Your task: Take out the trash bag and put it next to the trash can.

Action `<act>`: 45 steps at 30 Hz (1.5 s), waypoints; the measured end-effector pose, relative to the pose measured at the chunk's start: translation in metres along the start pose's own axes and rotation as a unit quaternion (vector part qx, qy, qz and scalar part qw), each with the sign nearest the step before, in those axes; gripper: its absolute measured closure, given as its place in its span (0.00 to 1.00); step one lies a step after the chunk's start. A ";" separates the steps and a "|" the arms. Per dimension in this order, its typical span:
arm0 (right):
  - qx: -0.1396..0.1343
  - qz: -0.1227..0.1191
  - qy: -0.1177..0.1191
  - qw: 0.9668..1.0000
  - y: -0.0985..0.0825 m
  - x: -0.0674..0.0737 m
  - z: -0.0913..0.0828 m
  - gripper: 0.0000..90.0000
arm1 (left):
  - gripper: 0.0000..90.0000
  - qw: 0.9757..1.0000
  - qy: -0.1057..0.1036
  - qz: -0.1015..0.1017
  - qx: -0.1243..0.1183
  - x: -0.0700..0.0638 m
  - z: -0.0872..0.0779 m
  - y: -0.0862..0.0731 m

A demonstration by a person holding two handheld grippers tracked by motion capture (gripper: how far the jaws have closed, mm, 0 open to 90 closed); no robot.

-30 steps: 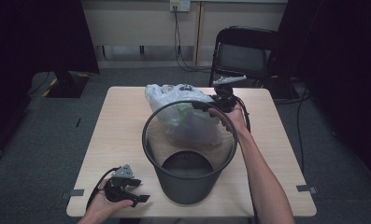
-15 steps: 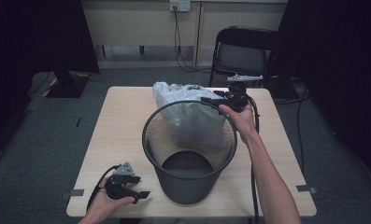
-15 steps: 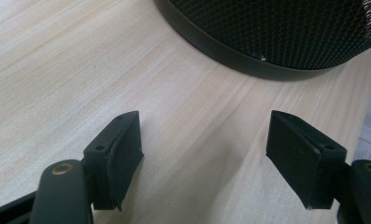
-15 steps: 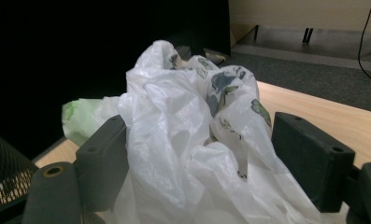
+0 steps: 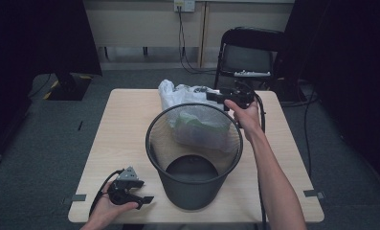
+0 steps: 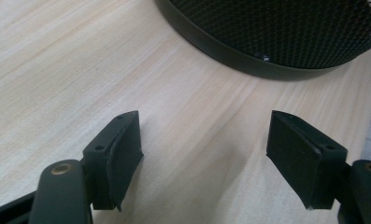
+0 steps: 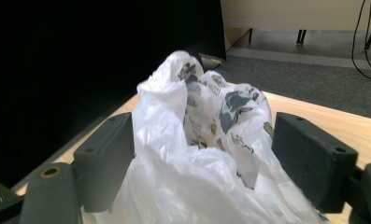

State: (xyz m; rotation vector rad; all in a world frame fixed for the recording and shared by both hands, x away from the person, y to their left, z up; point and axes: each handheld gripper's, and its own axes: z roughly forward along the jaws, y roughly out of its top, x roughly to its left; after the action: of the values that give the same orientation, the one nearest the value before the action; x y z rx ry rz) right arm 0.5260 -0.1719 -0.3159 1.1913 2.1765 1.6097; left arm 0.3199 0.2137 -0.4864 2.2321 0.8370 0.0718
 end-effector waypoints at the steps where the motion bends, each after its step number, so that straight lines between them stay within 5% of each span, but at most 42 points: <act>1: 0.002 -0.004 -0.002 1.000 -0.001 0.000 -0.001 0.25 | 0.29 1.000 0.005 0.000 0.000 0.000 0.000 0.000; 8: -0.022 -0.012 -0.014 1.000 -0.001 -0.002 -0.028 0.28 | 0.28 1.000 0.013 0.004 -0.002 0.000 0.000 -0.001; 16: -0.016 -0.030 -0.038 0.999 -0.009 -0.006 -0.055 0.31 | 0.28 1.000 0.019 0.005 -0.003 0.001 0.001 0.000; 24: -0.003 -0.029 -0.053 0.998 -0.031 -0.015 -0.073 0.30 | 0.28 1.000 0.026 0.002 -0.005 0.002 0.001 0.000; 33: 0.004 -0.039 -0.046 0.998 -0.060 -0.007 -0.085 0.33 | 0.28 0.999 0.041 -0.004 -0.008 0.004 0.000 -0.002; 45: 0.016 -0.020 -0.044 0.999 -0.112 0.006 -0.096 0.22 | 0.23 0.999 0.048 -0.008 -0.008 0.004 0.000 -0.002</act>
State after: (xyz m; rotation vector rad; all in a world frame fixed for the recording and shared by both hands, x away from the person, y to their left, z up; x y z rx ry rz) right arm 0.4129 -0.2476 -0.3730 1.1957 2.1648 1.4839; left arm 0.3221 0.2177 -0.4885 2.2217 0.9036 0.1785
